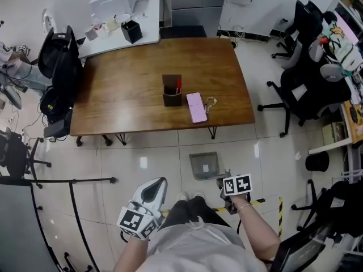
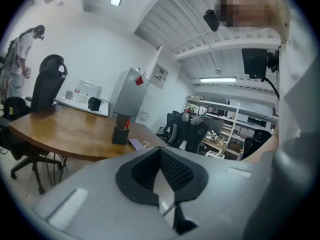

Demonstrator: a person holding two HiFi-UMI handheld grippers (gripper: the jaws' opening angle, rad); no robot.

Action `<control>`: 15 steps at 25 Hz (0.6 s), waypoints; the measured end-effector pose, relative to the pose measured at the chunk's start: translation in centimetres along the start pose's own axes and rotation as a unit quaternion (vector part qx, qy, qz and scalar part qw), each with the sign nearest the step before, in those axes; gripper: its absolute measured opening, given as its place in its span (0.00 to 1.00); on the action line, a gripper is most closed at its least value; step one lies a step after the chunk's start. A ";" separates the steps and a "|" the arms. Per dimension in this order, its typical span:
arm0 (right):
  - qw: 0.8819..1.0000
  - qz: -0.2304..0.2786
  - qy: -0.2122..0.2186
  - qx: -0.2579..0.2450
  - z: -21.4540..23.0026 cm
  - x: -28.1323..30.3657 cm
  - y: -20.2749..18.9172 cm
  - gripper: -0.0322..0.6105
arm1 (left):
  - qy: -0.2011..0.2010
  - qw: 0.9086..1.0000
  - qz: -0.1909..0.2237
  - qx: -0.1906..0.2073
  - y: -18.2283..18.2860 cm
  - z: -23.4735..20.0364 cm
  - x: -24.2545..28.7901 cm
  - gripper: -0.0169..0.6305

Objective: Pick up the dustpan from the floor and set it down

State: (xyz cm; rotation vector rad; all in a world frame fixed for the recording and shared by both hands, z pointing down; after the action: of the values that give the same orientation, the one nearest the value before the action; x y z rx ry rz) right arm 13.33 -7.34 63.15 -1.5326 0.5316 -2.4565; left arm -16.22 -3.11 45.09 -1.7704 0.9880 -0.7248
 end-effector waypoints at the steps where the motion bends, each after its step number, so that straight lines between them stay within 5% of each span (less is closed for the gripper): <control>1: 1.000 -0.003 0.001 -0.002 0.4 0.9 0.5 0.06 | 0.004 1.000 -0.003 -0.002 -0.3 -0.2 0.2 0.05; 15: 0.999 0.004 -0.035 -0.037 6.0 9.8 2.0 0.06 | 0.037 0.999 -0.027 -0.004 -6.1 -3.8 2.3 0.05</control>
State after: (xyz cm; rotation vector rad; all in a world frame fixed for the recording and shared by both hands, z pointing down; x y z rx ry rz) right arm 14.31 -13.74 72.85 -1.6335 0.6229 -2.3924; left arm -16.28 -5.45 52.21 -1.7946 0.9965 -0.8266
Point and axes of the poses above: the fingertips, and each gripper's own axes: x forward along the fingers, z to its right, y out of its top, the point moved 8 cm from there along -x, backward along the fingers, and after that the axes turned 12 degrees about z, right-handed, at the moved point
